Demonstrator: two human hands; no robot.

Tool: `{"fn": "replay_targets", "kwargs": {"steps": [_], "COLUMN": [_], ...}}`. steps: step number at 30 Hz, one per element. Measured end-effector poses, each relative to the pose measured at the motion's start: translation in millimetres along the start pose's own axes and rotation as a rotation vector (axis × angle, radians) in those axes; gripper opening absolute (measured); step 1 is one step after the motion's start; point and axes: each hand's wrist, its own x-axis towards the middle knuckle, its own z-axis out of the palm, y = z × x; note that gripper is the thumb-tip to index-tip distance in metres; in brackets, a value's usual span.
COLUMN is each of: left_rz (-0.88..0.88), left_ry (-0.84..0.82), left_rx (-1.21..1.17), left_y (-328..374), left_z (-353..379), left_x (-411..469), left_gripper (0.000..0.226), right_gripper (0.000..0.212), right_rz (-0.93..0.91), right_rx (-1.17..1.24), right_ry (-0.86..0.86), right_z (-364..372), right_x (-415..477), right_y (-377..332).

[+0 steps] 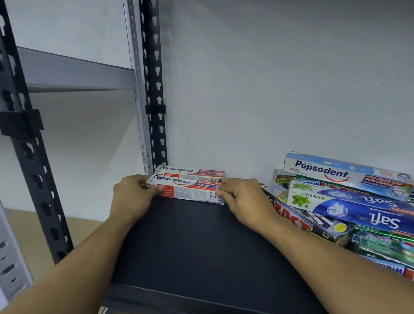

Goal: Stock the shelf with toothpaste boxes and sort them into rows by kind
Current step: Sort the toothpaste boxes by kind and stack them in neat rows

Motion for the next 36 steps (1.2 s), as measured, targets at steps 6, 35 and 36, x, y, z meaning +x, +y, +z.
{"fn": "replay_targets", "kwargs": {"steps": [6, 35, 36], "left_rz": [-0.009, 0.001, 0.000], "left_ry": [0.056, 0.036, 0.035], "left_rx": [-0.005, 0.016, 0.017], "left_y": [-1, -6, -6], "left_z": [-1, -2, -2], "left_x": [-3, 1, 1], "left_gripper": [0.034, 0.016, 0.017], "right_gripper": [0.029, 0.044, 0.044], "right_rz": [0.015, 0.337, 0.333], "right_rx": [0.053, 0.445, 0.442], "right_ry": [0.011, 0.037, 0.036], "right_z": [1, 3, 3], "right_x": [0, 10, 10], "right_y": [-1, 10, 10]}}
